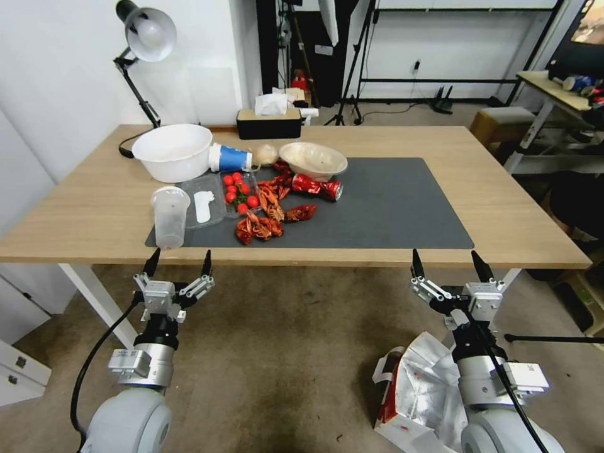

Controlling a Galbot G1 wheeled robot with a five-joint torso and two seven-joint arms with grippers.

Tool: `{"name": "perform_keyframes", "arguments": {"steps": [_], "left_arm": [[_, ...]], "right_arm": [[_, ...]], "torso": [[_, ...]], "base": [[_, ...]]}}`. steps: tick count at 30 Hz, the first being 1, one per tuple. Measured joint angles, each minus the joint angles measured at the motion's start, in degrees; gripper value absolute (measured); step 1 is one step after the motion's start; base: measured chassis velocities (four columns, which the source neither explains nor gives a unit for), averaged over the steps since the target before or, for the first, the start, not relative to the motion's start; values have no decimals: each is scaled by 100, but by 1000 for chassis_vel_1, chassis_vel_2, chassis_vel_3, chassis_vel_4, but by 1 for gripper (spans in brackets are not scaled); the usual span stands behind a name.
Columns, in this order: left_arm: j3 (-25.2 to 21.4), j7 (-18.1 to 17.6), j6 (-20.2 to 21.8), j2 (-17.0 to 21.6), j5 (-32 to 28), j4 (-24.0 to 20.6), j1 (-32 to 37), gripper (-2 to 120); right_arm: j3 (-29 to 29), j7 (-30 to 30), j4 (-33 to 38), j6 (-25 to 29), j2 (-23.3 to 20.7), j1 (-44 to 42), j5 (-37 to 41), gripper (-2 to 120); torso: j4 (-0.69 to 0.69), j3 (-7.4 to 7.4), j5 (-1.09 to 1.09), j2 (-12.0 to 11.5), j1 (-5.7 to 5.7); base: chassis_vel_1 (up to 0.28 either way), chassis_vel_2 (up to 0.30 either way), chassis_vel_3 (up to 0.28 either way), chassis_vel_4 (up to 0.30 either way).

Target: Pick up the food delivery bag from the floor and place it on the table.

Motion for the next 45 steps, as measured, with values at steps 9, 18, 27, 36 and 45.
{"name": "perform_keyframes", "arguments": {"steps": [9,18,27,36,45], "left_arm": [[-13,-6,-27,53,-6,6,27,96],[6,-23,-72,97,13,40,48,96],[9,-85,-72,79,14,34,67,96],[10,-137,-73,75,39,-31,103,96],[7,-80,-71,72,89,-51,141,96]], "right_arm": [[-8,6,3,14,17,-30,3,100],[-5,-3,14,37,59,-26,4,100],[61,-5,29,54,23,-16,60,100],[63,-3,112,41,46,-50,60,100],[115,-9,155,36,7,-76,77,100]], "torso": [[0,-113,0,-196,-85],[0,-273,0,-470,-199],[0,-395,0,-679,-287],[0,-534,0,-919,-386],[0,-673,-1,-1155,-484]], "base": [[0,0,0,0],[0,0,0,0],[0,0,0,0],[0,0,0,0],[0,0,0,0]]}}
